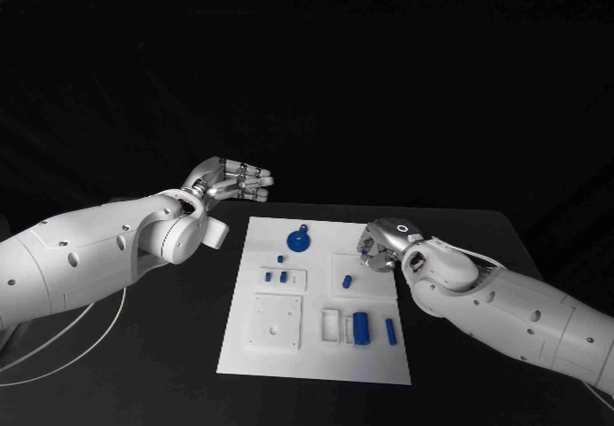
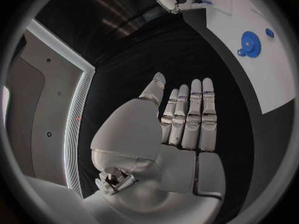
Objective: Assemble the parts on the task board
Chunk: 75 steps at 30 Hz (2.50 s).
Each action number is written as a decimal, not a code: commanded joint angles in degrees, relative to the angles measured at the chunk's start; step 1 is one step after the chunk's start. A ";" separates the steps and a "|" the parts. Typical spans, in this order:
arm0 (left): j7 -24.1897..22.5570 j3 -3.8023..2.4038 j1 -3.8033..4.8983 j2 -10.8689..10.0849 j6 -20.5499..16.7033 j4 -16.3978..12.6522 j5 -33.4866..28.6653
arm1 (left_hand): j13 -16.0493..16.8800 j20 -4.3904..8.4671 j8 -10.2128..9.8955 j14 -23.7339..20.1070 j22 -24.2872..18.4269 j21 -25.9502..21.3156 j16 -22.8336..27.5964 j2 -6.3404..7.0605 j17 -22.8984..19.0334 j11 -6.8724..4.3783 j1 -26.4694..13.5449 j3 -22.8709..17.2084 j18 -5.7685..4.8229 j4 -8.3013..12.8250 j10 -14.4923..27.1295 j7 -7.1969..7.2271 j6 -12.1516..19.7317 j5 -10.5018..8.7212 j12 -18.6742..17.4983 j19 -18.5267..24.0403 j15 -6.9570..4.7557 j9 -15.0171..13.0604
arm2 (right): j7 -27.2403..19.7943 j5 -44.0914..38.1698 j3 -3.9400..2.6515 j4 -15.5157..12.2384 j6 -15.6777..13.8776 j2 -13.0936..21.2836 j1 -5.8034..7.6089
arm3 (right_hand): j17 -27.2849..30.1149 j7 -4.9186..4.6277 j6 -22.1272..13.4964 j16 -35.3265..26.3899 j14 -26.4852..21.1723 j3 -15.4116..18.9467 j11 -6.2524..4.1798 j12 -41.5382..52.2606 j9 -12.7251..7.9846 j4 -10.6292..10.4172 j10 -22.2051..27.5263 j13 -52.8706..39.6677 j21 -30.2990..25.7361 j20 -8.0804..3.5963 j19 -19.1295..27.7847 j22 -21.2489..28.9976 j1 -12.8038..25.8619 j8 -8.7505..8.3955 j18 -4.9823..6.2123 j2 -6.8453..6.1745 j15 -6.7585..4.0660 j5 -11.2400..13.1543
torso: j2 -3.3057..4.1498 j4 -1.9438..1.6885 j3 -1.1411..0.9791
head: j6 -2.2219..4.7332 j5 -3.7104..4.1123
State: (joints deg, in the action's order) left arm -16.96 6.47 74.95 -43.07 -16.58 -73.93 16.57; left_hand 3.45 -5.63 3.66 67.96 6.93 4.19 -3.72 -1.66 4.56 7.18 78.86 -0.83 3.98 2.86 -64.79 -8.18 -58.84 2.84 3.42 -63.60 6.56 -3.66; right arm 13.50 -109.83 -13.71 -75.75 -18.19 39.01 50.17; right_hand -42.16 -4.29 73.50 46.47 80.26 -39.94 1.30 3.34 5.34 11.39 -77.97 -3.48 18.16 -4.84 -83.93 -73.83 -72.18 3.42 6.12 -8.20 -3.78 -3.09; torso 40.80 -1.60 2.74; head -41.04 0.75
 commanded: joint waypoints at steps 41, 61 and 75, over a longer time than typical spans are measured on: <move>1.21 0.23 -0.42 3.58 0.40 3.03 -1.88 | -0.05 -0.04 0.00 -0.46 -0.76 0.25 0.23 -0.41 0.01 0.17 -0.46 0.01 0.56 -0.74 0.31 -0.08 0.34 0.21 -0.05 -0.49 0.00 0.02 | -3.97 0.74 5.11 -8.35 -2.83 -9.07 -2.94 | -0.95 0.09 0.42 -1.41 0.96 0.71 -0.22 0.18 0.14 -0.26 -0.63 -0.12 1.08 -0.32 -2.27 -0.71 -0.97 0.28 0.98 0.30 -0.04 0.18 | -0.44 -0.01 0.30 | 0.21 -5.68; 1.09 0.22 -0.45 3.84 1.22 2.64 -1.98 | -0.03 -0.11 0.02 -0.57 -1.39 0.20 0.21 -0.37 -0.20 0.24 -1.44 1.58 0.44 -2.16 0.46 -0.12 0.45 0.00 -0.03 -0.51 0.08 0.00 | -4.40 1.21 6.34 -5.57 -3.22 -10.95 -4.20 | -0.91 0.06 0.31 -1.53 1.07 0.77 -0.18 0.19 0.40 0.18 -0.56 -0.13 0.88 -0.18 -2.32 -0.62 -0.70 0.27 1.50 0.55 0.00 0.05 | -0.39 -0.56 0.44 | -2.48 -8.20; 1.09 0.22 -0.45 3.77 1.40 2.70 -1.99 | -0.04 -0.10 0.03 -0.58 -1.60 0.21 0.21 -0.46 -0.26 0.26 -1.45 2.05 0.42 -2.48 0.49 -0.12 0.47 -0.02 -0.04 -0.55 0.09 0.00 | -3.83 0.92 6.34 -6.15 -1.94 -10.27 -4.56 | -0.91 0.08 0.33 -1.54 1.10 0.74 -0.18 0.18 0.51 0.40 -0.60 -0.13 1.12 -0.15 -2.34 -0.68 -0.67 0.27 1.55 0.57 -0.01 0.00 | -0.37 -0.76 0.54 | -2.93 -8.52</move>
State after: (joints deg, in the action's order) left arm -15.58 6.73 74.48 -39.35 -16.08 -71.14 14.93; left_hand 3.45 -5.83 3.66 67.76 5.37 4.19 -3.72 -1.96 4.37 7.38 77.94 1.15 3.98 0.57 -64.59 -8.38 -58.65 2.84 3.42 -63.80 6.76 -3.66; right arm 9.62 -108.23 -7.36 -81.79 -21.23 28.67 45.69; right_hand -42.98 -4.13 73.66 45.14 80.87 -39.22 1.14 3.11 5.78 11.50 -78.30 -3.49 19.07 -4.99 -84.13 -74.53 -72.91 3.42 5.83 -8.10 -3.77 -2.82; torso 40.41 -2.30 3.25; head -43.89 -7.69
